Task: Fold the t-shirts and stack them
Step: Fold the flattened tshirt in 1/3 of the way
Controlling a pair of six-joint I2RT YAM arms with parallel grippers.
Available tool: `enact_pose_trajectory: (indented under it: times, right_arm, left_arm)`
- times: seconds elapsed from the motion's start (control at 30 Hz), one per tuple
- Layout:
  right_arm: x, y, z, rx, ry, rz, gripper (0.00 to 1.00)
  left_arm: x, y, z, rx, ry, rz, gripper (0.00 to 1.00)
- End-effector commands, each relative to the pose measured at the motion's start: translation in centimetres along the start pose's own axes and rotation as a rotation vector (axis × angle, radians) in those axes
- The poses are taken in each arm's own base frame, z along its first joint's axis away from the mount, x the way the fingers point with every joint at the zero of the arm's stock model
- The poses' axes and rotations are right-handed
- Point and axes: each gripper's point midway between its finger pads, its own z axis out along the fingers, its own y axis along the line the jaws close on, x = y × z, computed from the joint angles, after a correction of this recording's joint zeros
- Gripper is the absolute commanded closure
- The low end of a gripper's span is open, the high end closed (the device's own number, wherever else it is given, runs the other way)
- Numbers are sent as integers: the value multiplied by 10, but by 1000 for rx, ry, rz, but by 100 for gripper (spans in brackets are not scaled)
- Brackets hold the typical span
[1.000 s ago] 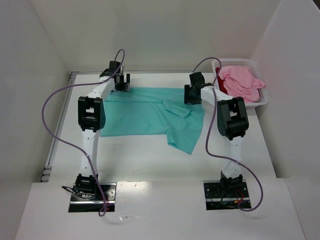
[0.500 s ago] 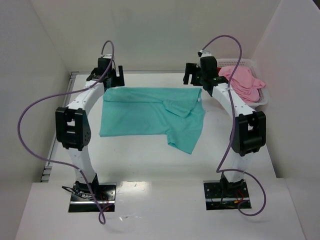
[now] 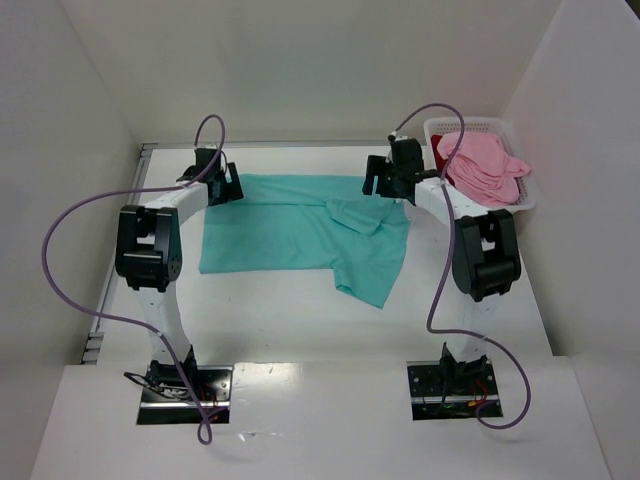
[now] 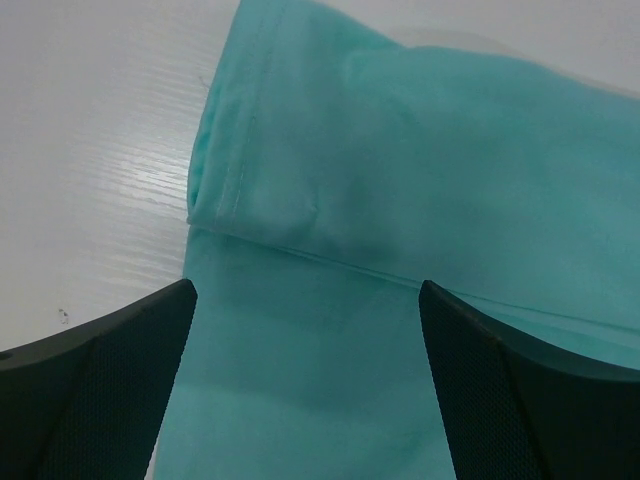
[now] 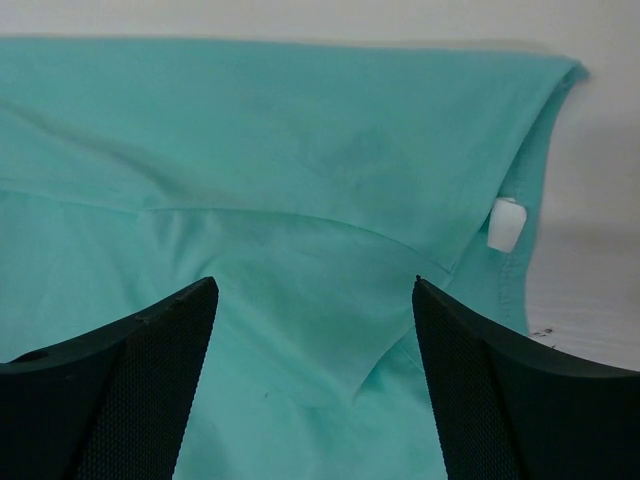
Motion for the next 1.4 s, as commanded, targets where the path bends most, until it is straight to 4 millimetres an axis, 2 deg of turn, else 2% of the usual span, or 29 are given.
enact_pose_trajectory:
  times: [0.0, 0.1, 0.3, 0.33, 0.37, 0.43, 0.47, 0.57, 0.6, 0.63, 0.83, 0.93, 0.97, 1.1, 1.27, 1.37]
  right_arm:
    - [8, -3, 5, -1, 15, 35, 18]
    - [33, -9, 9, 20, 78, 67, 24]
    - [66, -17, -2, 42, 136, 104, 25]
    - [63, -12, -4, 30, 122, 96, 25]
    - [68, -13, -4, 34, 133, 107, 25]
    - [66, -12, -3, 31, 124, 107, 25]
    - [71, -12, -3, 25, 138, 108, 25]
    - [73, -12, 3, 25, 136, 118, 31]
    - [68, -11, 3, 22, 126, 126, 33]
    - [73, -10, 5, 17, 139, 127, 33]
    - [63, -7, 9, 7, 112, 136, 46]
    - [63, -7, 9, 7, 112, 136, 59]
    - [61, -6, 9, 4, 104, 136, 63]
    - [60, -8, 9, 13, 100, 145, 69]
    - [60, -9, 10, 22, 97, 144, 69]
    - [54, -7, 7, 19, 88, 144, 62]
  left_arm:
    - [-21, -3, 4, 55, -62, -69, 0]
    - [-25, -4, 5, 83, -70, -78, 0]
    - [-26, -3, 10, 91, -54, -82, 0]
    - [-26, -3, 10, 91, -54, -82, 0]
    - [-26, -3, 10, 91, -54, -82, 0]
    - [-22, -4, 12, 97, -43, -71, 0]
    - [-26, -5, 12, 99, -52, -72, 0]
    - [-25, -7, 15, 105, -36, -61, 1]
    - [-19, -8, 18, 109, -16, -59, 3]
    - [-23, -9, 17, 112, -25, -60, 3]
    - [-24, -9, 19, 112, -25, -60, 4]
    - [-24, -9, 19, 112, -25, -60, 6]
    - [-23, -4, 20, 103, -17, -65, 8]
    - [-23, -1, 20, 92, -21, -56, 13]
    - [-17, 10, 24, 56, 0, -51, 14]
    - [-18, 15, 25, 50, -1, -58, 14]
